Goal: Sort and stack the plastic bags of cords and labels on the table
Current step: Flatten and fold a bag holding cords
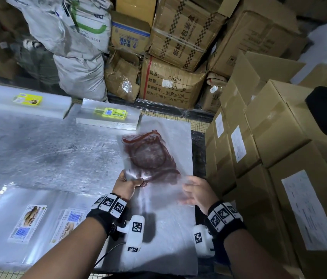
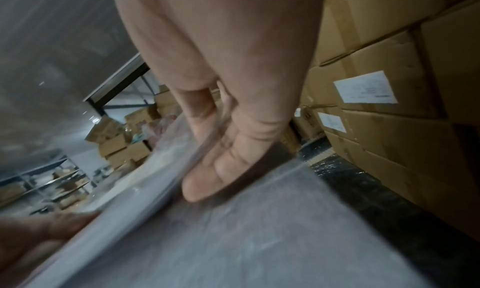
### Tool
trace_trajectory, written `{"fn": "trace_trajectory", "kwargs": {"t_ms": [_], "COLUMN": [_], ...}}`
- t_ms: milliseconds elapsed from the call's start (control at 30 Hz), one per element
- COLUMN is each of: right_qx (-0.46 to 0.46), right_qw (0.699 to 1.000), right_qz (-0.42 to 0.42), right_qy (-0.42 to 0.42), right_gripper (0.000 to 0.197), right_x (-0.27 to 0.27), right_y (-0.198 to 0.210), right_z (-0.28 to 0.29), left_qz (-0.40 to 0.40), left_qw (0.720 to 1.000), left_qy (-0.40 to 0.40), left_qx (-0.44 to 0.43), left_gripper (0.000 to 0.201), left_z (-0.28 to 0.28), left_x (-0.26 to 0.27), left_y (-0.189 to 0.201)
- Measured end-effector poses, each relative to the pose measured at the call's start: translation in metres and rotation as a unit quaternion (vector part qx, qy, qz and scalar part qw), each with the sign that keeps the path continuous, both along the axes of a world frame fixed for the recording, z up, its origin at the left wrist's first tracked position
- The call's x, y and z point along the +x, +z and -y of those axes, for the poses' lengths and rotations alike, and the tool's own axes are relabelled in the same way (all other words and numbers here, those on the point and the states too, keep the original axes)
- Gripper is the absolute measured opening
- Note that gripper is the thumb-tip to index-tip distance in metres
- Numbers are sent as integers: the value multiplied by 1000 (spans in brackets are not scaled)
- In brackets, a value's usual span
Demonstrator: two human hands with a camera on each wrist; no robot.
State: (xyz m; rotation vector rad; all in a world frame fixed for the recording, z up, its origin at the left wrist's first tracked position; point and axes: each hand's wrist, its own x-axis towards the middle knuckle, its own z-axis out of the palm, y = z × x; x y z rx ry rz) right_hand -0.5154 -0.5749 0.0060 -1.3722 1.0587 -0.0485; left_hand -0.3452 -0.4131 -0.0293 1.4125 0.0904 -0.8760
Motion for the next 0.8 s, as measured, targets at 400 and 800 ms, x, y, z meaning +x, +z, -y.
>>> {"fn": "trace_trajectory", "kwargs": {"t_ms": [400, 800], "right_qx": [0, 47], "right_qw": [999, 997], "right_qz": [-39, -56], "right_qy": [-17, -32], "right_gripper": [18, 25], "right_x": [30, 47], "right_y": [4, 26], "right_z": [12, 6], "left_qz": [-70, -150], "left_qw": [995, 980], "left_qy": [-44, -60], "left_qx": [-47, -115], "left_gripper": [36, 39], "left_z": [-4, -19], "left_x": [7, -4], "left_y": [2, 6]}}
